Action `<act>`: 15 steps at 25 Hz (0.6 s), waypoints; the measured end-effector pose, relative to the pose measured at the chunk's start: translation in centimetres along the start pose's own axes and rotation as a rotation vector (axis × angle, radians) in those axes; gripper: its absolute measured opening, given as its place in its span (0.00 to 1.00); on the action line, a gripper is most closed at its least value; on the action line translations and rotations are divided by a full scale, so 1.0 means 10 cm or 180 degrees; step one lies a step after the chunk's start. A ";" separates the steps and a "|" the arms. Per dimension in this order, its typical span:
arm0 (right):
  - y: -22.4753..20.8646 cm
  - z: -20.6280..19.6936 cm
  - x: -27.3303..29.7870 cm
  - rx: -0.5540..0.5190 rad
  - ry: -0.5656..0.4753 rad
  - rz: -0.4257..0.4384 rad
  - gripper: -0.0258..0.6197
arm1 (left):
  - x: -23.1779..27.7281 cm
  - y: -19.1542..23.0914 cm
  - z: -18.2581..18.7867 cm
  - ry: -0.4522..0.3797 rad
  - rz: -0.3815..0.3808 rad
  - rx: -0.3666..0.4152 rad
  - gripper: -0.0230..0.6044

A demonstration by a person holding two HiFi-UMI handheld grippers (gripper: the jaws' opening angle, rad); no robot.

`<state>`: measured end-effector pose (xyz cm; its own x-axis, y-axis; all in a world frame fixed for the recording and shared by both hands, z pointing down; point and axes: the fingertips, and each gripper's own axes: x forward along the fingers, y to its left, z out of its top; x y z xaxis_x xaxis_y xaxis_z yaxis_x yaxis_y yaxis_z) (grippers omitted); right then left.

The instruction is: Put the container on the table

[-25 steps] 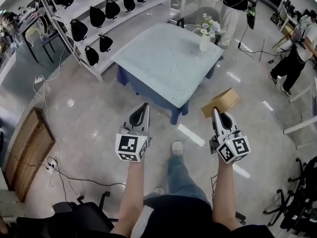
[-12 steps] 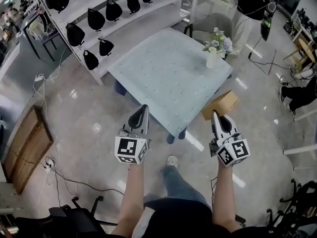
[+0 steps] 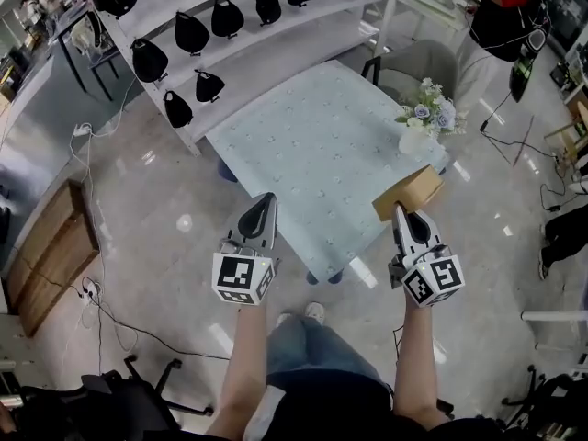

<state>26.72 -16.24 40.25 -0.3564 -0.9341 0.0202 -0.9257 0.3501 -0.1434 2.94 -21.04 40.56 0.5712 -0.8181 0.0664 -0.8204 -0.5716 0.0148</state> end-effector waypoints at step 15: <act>-0.12 -0.10 0.78 -0.0011 0.0198 0.0126 0.05 | 0.72 0.41 -0.08 0.0057 -0.0031 -0.0055 0.04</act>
<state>24.87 -23.90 41.59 -0.3997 -0.9135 0.0760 -0.9112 0.3869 -0.1418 3.65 -29.20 41.87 0.5787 -0.8112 0.0841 -0.8153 -0.5782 0.0328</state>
